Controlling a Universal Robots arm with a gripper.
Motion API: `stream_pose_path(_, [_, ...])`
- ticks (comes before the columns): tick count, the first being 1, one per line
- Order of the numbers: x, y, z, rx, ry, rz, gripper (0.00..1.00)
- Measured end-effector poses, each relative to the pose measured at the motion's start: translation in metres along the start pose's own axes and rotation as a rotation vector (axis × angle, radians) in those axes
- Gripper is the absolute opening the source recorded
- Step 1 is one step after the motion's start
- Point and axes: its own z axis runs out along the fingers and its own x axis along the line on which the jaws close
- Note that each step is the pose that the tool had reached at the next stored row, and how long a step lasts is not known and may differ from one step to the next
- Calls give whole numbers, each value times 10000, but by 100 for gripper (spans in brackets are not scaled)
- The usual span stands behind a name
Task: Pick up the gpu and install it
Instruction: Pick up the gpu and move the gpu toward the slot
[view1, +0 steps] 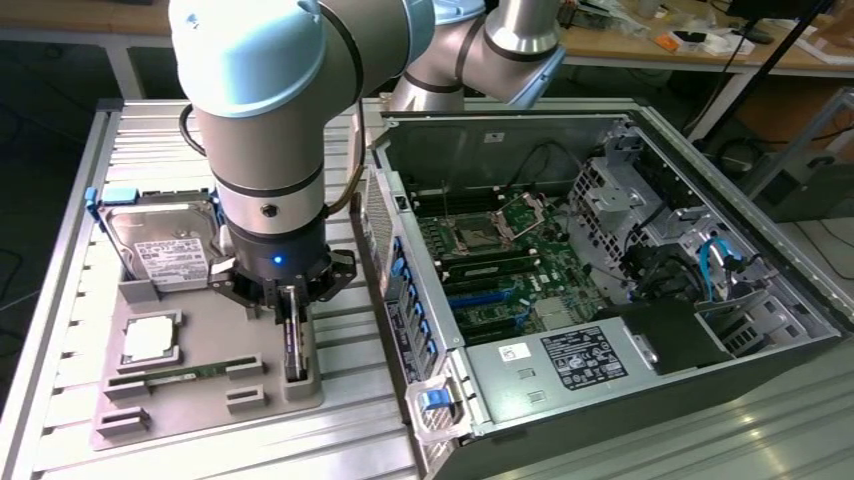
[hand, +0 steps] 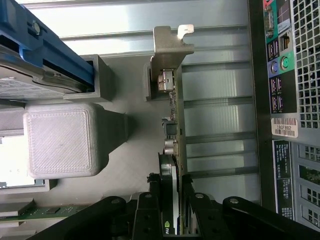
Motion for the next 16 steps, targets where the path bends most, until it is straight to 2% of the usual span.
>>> stream_pose_path(16, [0, 0, 0, 1, 0, 0, 27])
